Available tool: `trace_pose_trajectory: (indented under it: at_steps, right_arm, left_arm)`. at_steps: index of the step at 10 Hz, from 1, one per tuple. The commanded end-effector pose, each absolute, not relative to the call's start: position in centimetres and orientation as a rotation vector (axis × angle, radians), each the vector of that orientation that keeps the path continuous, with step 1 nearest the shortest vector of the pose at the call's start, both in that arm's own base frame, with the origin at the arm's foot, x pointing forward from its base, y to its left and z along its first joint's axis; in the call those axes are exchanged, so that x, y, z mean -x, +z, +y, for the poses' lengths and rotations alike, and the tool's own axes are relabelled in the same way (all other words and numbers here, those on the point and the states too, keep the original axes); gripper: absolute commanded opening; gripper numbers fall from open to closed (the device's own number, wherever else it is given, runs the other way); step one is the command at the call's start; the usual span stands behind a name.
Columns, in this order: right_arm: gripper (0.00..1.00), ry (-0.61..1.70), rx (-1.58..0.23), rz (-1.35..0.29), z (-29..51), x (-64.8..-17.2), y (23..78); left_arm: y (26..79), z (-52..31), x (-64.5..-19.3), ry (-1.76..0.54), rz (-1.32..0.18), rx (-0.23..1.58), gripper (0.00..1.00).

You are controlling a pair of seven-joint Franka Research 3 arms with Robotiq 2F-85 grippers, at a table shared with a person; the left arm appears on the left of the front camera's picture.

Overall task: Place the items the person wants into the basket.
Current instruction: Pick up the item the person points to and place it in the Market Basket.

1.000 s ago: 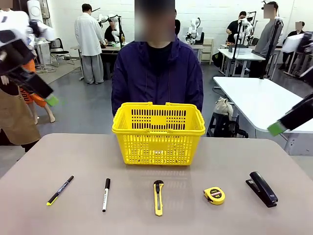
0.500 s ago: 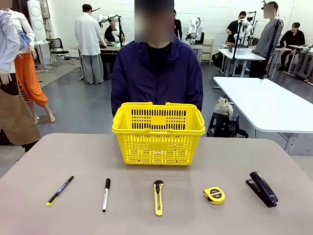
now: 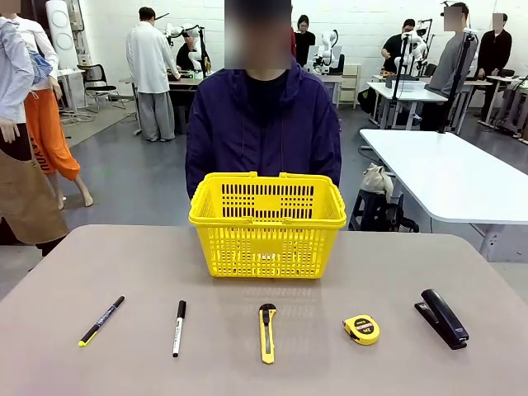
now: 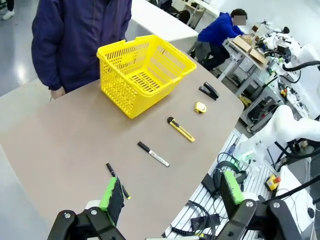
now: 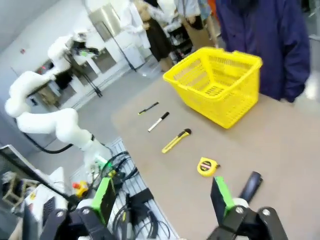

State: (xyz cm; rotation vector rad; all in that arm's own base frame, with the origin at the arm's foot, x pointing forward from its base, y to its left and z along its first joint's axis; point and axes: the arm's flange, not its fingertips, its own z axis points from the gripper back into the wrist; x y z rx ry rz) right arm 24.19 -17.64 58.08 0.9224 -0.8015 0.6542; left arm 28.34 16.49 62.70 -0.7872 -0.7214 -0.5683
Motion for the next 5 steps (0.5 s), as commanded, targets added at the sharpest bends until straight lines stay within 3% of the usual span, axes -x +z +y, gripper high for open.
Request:
trace_pose_trajectory:
  at_steps: [1, 5]
  right_arm:
    - [1.00, 0.642, -0.833, -0.804, -19.2, -22.4, 58.0]
    - [1.00, 0.590, -0.777, -0.848, -20.9, -19.9, 58.3]
  left_arm:
    - [62.9, 15.8, -27.6, -0.523, -0.732, 0.747, 1.00]
    - [63.0, 14.7, -27.6, -0.475, -0.661, 0.656, 1.00]
